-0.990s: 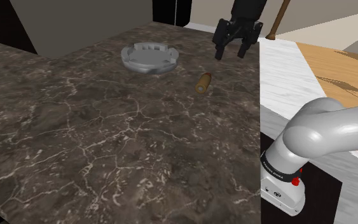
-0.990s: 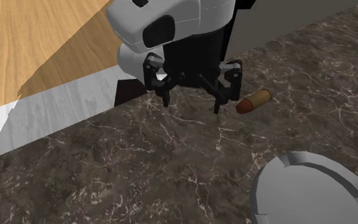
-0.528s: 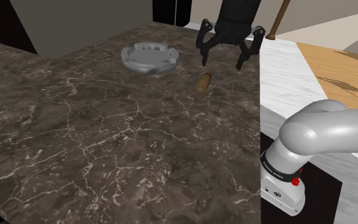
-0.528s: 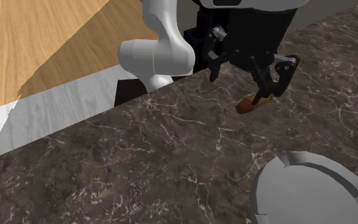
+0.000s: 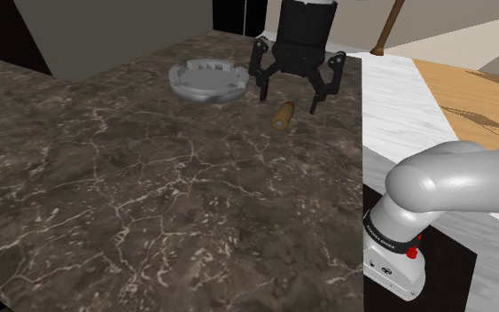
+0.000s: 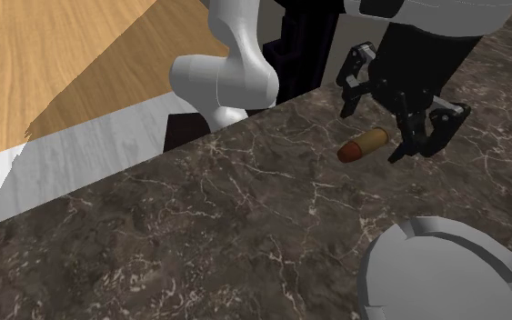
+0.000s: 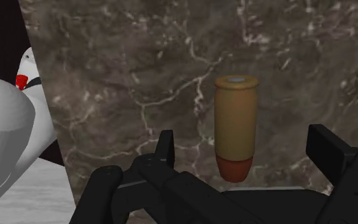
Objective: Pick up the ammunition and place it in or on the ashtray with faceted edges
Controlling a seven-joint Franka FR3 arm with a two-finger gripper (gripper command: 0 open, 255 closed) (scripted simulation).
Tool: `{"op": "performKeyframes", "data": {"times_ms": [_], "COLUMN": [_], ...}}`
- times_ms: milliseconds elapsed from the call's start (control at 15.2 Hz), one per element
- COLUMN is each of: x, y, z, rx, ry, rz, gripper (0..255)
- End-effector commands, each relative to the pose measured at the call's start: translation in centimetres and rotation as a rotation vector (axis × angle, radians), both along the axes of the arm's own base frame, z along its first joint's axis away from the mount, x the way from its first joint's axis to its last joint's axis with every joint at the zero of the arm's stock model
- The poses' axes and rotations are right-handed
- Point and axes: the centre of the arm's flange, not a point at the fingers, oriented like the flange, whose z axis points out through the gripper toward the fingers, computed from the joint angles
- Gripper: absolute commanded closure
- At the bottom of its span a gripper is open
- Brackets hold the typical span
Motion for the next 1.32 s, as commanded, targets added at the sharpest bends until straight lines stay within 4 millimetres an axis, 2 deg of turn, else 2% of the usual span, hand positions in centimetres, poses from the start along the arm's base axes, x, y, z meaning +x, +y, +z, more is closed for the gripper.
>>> {"op": "performKeyframes", "data": {"times_ms": [0, 132, 660, 726, 1254], "x": [0.0, 0.0, 0.0, 0.0, 0.0], "y": [0.1, 0.1, 0.1, 0.1, 0.1], "z": [-1.0, -2.4, -2.3, -2.3, -2.3], "rx": [0.000, 0.000, 0.000, 0.000, 0.000], "ry": [0.000, 0.000, 0.000, 0.000, 0.000], "rz": [-0.004, -0.004, -0.004, -0.004, -0.004], "gripper": [0, 0, 0, 255, 255]}}
